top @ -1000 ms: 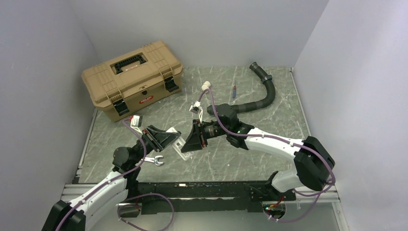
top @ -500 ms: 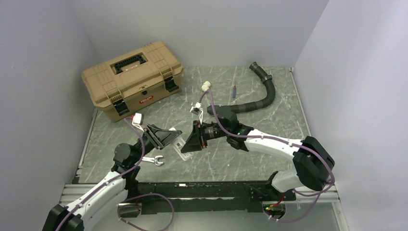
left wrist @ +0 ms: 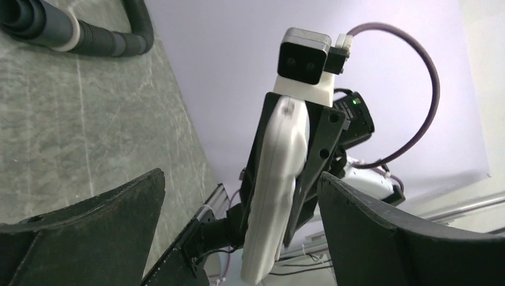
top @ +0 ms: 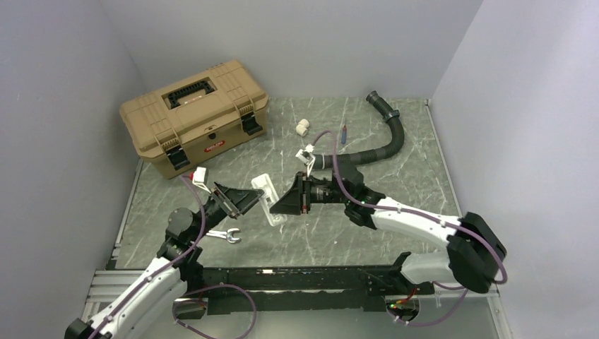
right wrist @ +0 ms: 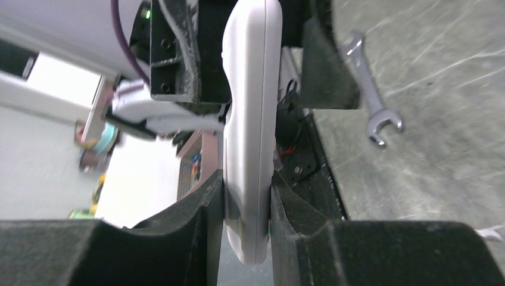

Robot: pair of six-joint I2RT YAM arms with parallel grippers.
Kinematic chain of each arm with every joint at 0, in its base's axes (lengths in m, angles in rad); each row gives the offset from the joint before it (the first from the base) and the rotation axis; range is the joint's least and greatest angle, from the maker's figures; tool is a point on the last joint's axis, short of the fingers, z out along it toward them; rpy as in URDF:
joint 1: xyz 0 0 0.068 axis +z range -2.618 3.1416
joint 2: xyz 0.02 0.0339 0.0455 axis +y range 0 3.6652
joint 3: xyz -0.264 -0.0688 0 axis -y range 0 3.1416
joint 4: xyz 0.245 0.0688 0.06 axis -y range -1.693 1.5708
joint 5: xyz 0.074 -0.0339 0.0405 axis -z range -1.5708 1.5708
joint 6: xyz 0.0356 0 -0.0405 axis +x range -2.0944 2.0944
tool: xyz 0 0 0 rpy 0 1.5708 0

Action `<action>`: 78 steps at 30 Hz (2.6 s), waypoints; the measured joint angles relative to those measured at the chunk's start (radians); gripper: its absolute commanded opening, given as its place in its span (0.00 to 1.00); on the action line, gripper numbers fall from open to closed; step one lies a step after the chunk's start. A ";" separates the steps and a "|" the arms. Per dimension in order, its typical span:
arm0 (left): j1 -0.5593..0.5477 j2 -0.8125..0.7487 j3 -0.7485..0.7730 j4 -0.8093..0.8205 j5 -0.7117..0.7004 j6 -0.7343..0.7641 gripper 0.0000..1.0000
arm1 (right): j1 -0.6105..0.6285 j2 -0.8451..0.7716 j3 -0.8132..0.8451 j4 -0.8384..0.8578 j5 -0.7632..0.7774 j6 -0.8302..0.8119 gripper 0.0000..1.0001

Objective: Load the batteries into the remote control
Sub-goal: Place the remote control at the center of the board.

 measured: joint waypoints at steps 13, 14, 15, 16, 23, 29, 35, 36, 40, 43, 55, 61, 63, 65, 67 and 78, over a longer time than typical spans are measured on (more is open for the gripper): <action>0.000 -0.229 0.132 -0.435 -0.151 0.150 0.99 | -0.031 -0.304 -0.019 -0.249 0.393 0.082 0.00; 0.000 -0.229 0.132 -0.454 -0.153 0.156 0.99 | -0.031 -0.315 -0.019 -0.262 0.409 0.087 0.00; 0.000 -0.229 0.132 -0.468 -0.154 0.159 0.99 | -0.031 -0.327 -0.019 -0.278 0.421 0.090 0.00; 0.000 -0.228 0.132 -0.476 -0.154 0.164 0.99 | -0.031 -0.338 -0.019 -0.291 0.435 0.092 0.00; 0.000 -0.227 0.132 -0.483 -0.153 0.174 1.00 | -0.031 -0.378 -0.019 -0.353 0.484 0.039 0.00; 0.000 -0.224 0.133 -0.511 -0.154 0.203 0.99 | -0.031 -0.391 -0.019 -0.383 0.480 -0.206 0.00; 0.000 -0.224 0.164 -0.565 -0.154 0.247 1.00 | -0.031 -0.442 -0.071 -0.338 0.452 -0.414 0.00; 0.000 -0.225 0.169 -0.569 -0.154 0.252 0.99 | -0.031 -0.452 -0.082 -0.330 0.449 -0.442 0.00; 0.000 -0.231 0.175 -0.575 -0.155 0.269 0.99 | -0.031 -0.464 -0.093 -0.330 0.463 -0.526 0.00; 0.000 -0.231 0.175 -0.584 -0.157 0.273 0.99 | -0.030 -0.427 -0.054 -0.420 0.522 -0.571 0.00; 0.000 -0.202 0.265 -0.759 -0.216 0.313 0.99 | 0.049 0.069 0.298 -0.986 0.954 -0.504 0.00; 0.000 -0.216 0.274 -0.801 -0.229 0.329 0.99 | 0.219 0.321 0.357 -1.111 1.121 -0.436 0.00; 0.000 -0.230 0.274 -0.810 -0.232 0.328 1.00 | 0.264 0.392 0.356 -1.134 1.163 -0.408 0.00; 0.000 -0.252 0.274 -0.816 -0.234 0.328 0.99 | 0.292 0.448 0.362 -1.154 1.225 -0.387 0.00; 0.000 -0.267 0.274 -0.819 -0.242 0.328 1.00 | 0.311 0.473 0.379 -1.172 1.283 -0.365 0.00; 0.001 -0.283 0.274 -0.865 -0.258 0.325 0.99 | 0.379 0.587 0.428 -1.224 1.488 -0.320 0.22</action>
